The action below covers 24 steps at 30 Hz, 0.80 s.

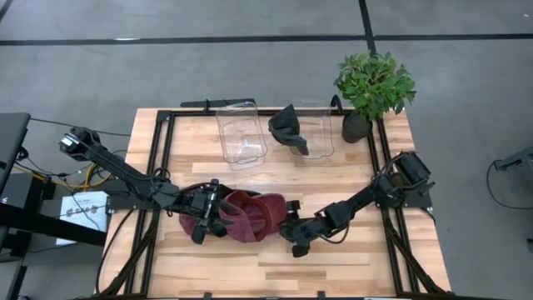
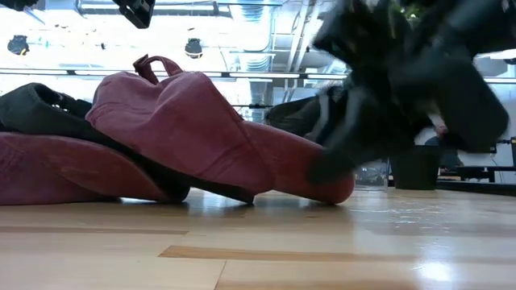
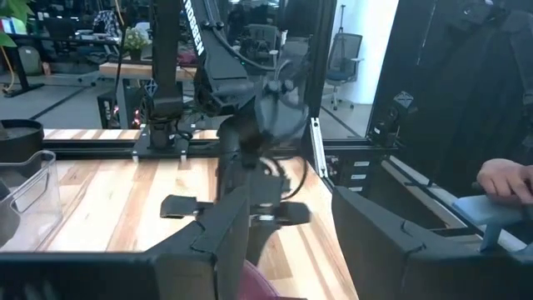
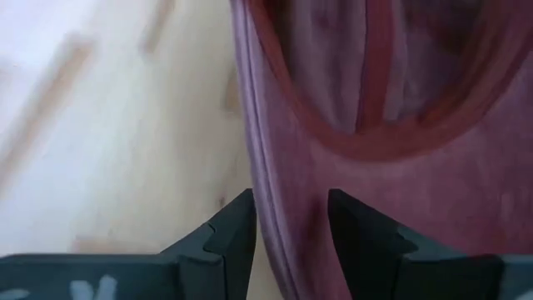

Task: Pick & Place hat
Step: Put the right red cap in the left transparent bin

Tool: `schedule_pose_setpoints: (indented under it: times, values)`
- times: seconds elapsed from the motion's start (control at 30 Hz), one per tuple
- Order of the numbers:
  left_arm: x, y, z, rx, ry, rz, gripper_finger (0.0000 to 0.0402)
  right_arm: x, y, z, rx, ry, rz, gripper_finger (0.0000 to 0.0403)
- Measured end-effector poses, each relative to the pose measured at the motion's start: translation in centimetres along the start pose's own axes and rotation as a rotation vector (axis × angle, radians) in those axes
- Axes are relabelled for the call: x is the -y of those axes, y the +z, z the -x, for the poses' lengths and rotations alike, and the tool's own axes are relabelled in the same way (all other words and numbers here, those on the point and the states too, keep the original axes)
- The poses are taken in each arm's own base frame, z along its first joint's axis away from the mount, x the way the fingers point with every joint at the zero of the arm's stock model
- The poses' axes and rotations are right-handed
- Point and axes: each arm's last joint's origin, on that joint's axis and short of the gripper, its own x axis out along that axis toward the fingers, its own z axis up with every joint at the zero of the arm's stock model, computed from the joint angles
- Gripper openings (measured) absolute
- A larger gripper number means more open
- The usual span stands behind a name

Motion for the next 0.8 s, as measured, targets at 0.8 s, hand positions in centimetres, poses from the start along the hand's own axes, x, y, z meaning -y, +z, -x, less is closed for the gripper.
schedule_pose_setpoints:
  times: [0.8]
  values:
    - [0.0, -0.2, 0.0, -0.015, 0.000, -0.002, 0.0171, 1.5, 1.5, 2.5, 0.038, -0.039, -0.147, 0.0004]
